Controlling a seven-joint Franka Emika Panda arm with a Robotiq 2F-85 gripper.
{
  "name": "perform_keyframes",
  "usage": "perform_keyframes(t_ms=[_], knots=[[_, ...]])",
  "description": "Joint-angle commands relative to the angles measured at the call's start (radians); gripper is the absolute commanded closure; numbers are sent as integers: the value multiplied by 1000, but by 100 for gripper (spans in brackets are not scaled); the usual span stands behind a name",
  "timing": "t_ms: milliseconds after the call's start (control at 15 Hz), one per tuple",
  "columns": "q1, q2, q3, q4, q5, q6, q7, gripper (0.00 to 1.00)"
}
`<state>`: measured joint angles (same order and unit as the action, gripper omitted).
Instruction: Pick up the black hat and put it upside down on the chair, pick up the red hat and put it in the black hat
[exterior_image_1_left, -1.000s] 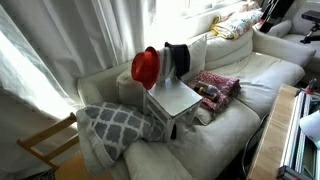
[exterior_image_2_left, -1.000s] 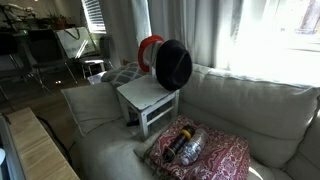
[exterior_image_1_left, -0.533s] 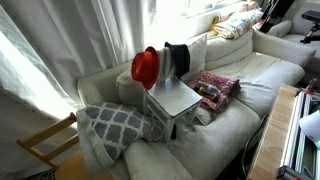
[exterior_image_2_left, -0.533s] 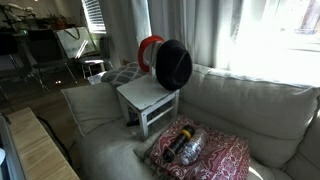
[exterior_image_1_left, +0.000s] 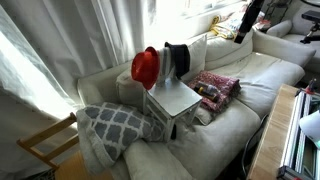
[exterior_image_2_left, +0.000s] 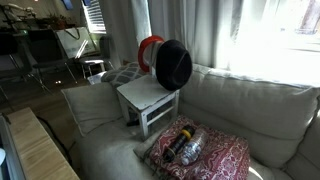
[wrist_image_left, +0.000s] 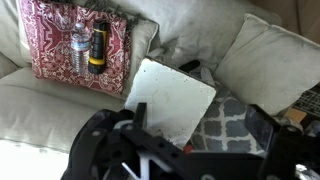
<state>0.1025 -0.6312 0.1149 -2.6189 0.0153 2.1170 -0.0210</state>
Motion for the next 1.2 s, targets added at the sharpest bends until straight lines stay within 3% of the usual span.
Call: perform_keyframes(t_ms=[0,400,667,933,1000,1067,1133], knots=[[-47,258,9,117,-60,120,44,0],[-108,619,22,365,-256,241,240,0],[-61,822,-19,570,-394,211,401,0],[-11,974,-74,736,-407,207,472,0],[-4,987,-83,754,-379,228,488,0],[-5,924,-87,677,-374,239,439,0],[2,950,-95,707,-372,240,450,0]])
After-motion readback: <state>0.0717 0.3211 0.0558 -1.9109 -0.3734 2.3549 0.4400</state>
